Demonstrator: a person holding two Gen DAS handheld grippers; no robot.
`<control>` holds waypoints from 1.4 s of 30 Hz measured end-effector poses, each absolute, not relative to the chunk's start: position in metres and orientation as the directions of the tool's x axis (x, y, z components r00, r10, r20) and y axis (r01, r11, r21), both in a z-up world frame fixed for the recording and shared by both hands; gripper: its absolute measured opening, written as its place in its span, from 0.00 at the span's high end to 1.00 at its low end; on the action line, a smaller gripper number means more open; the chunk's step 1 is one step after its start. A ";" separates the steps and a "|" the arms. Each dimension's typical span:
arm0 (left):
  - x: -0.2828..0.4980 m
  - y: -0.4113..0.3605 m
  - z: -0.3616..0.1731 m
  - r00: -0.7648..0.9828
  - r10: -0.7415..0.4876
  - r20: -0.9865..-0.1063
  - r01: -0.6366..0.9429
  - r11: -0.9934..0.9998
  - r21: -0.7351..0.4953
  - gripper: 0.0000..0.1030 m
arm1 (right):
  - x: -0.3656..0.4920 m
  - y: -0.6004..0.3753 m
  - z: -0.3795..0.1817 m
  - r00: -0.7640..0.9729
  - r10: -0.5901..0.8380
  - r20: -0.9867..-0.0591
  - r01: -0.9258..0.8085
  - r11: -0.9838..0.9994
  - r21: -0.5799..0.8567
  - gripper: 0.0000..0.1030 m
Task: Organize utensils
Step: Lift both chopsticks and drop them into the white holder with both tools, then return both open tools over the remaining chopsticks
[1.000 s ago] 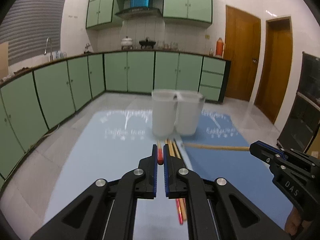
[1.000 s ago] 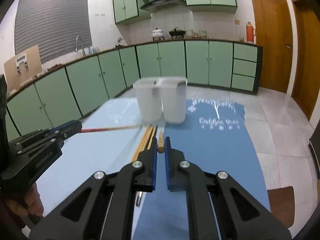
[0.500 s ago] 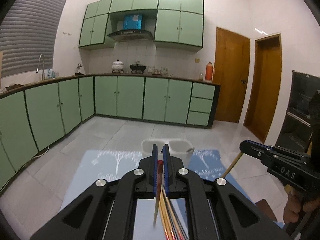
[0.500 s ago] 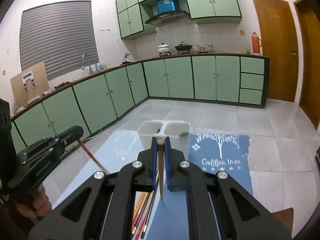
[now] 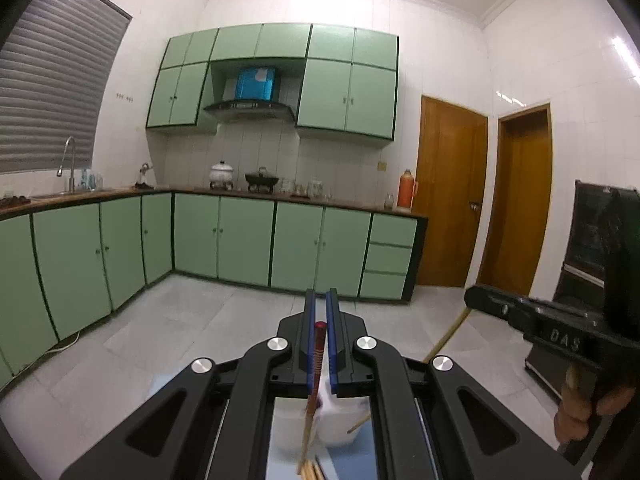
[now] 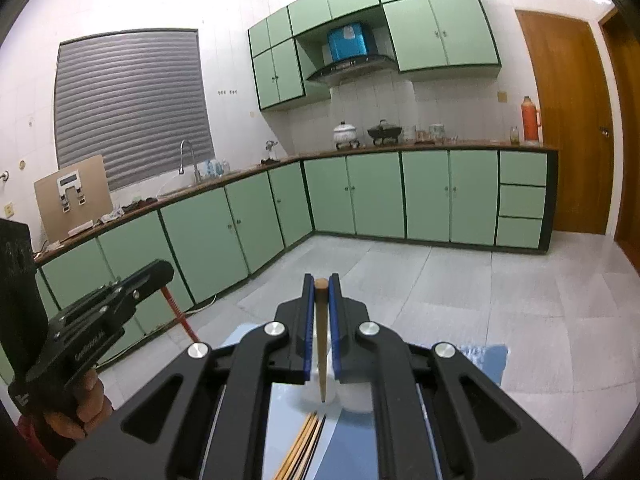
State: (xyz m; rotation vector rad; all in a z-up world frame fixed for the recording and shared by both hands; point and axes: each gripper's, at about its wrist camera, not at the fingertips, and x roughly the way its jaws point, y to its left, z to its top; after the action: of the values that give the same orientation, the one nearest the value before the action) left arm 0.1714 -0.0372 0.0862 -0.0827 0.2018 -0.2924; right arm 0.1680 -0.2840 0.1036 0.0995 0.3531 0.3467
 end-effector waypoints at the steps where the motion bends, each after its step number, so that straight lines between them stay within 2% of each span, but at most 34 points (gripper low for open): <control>1: 0.178 -0.040 0.090 0.940 -0.290 -0.177 0.275 0.956 -0.104 0.95 | 0.173 -0.285 0.105 0.882 0.347 -0.319 -0.313 0.937 0.153 0.94; 8: 0.233 -0.061 0.107 0.949 -0.284 -0.139 0.275 0.958 -0.084 0.95 | 0.223 -0.290 0.104 0.889 0.314 -0.334 -0.281 0.949 0.146 0.94; 14: 0.271 -0.074 0.087 0.952 -0.264 -0.156 0.256 0.964 -0.072 0.95 | 0.255 -0.284 0.066 0.872 0.287 -0.396 -0.256 0.958 0.132 0.94; 21: 0.305 -0.075 0.031 0.913 -0.255 -0.317 0.242 0.967 -0.082 0.95 | 0.272 -0.274 0.023 0.829 0.299 -0.472 -0.262 0.954 0.143 0.93; 23: 0.306 -0.072 0.020 0.903 -0.250 -0.350 0.237 0.968 -0.080 0.95 | 0.271 -0.273 0.020 0.828 0.295 -0.476 -0.259 0.955 0.141 0.90; 26: 0.304 -0.064 0.013 0.898 -0.241 -0.369 0.225 0.970 -0.087 0.89 | 0.265 -0.272 0.020 0.834 0.284 -0.473 -0.254 0.959 0.129 0.88; 29: 0.292 -0.055 0.012 0.899 -0.227 -0.373 0.209 0.974 -0.088 0.77 | 0.252 -0.275 0.024 0.851 0.265 -0.453 -0.236 0.964 0.119 0.73; 31: 0.281 -0.050 0.012 0.905 -0.209 -0.372 0.195 0.978 -0.076 0.62 | 0.239 -0.278 0.028 0.867 0.248 -0.433 -0.225 0.969 0.105 0.60; 33: 0.263 -0.044 0.012 0.910 -0.202 -0.363 0.190 0.979 -0.067 0.56 | 0.224 -0.281 0.029 0.882 0.229 -0.412 -0.212 0.973 0.088 0.52; 37: 0.224 -0.032 0.002 0.917 -0.182 -0.356 0.166 0.983 -0.073 0.54 | 0.179 -0.285 0.015 0.909 0.192 -0.370 -0.174 0.981 0.082 0.39; 42: 0.178 -0.024 -0.031 0.904 -0.155 -0.398 0.141 0.988 -0.063 0.52 | 0.127 -0.276 -0.028 0.908 0.160 -0.386 -0.147 0.987 0.065 0.37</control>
State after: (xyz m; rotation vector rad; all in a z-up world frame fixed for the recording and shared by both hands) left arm 0.1778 -0.0242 -0.0306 -0.0331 0.4139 -0.1531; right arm 0.1268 -0.2759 -0.0283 0.0353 0.4013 0.1584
